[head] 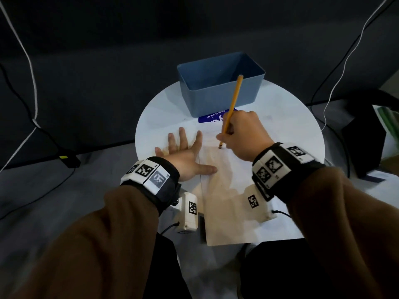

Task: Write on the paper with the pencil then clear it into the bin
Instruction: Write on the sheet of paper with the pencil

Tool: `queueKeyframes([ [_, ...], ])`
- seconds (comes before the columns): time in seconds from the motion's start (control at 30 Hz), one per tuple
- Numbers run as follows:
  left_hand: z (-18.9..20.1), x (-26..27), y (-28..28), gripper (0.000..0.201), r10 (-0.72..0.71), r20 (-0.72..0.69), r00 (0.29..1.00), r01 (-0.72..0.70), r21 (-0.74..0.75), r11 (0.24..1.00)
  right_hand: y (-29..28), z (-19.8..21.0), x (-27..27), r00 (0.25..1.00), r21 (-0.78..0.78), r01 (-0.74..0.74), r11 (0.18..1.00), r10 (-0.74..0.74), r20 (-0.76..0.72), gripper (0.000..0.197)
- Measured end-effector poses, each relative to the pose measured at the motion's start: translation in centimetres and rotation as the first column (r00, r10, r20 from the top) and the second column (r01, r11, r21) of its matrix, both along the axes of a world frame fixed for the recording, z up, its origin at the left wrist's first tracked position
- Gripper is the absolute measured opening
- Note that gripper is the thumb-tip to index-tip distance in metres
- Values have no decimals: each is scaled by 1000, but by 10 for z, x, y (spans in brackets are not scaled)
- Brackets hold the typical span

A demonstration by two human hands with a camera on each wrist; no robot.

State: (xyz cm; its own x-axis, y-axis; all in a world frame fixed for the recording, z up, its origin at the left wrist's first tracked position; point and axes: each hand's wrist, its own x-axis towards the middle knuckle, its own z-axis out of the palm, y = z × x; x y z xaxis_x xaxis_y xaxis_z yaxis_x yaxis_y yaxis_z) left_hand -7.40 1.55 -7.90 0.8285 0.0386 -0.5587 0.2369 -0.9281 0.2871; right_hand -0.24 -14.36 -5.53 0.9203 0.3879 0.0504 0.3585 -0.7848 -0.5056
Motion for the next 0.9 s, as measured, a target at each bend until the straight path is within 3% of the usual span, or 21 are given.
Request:
queueKeyframes([
  [0.2, 3, 1, -2, 109, 4, -14, 1000, -4, -3, 1000, -31, 2, 11, 995, 53, 104, 993, -104, 5, 24],
  [0.37, 5, 0, -3, 109, -3, -12, 1000, 3, 19, 1000, -17, -3, 4, 1000, 26, 22, 999, -22, 10, 22],
  [0.53, 5, -1, -2, 109, 9, -16, 1000, -9, -11, 1000, -44, 7, 13, 995, -46, 98, 994, -98, 9, 24],
  [0.73, 6, -1, -3, 108, -2, -19, 1000, 2, 20, 1000, -29, 8, 7, 999, 63, 45, 997, -46, 22, 24],
  [0.9, 6, -1, -3, 108, 3, -20, 1000, -3, 0, 1000, -35, 0, 11, 999, 27, 50, 998, -50, -1, 25],
])
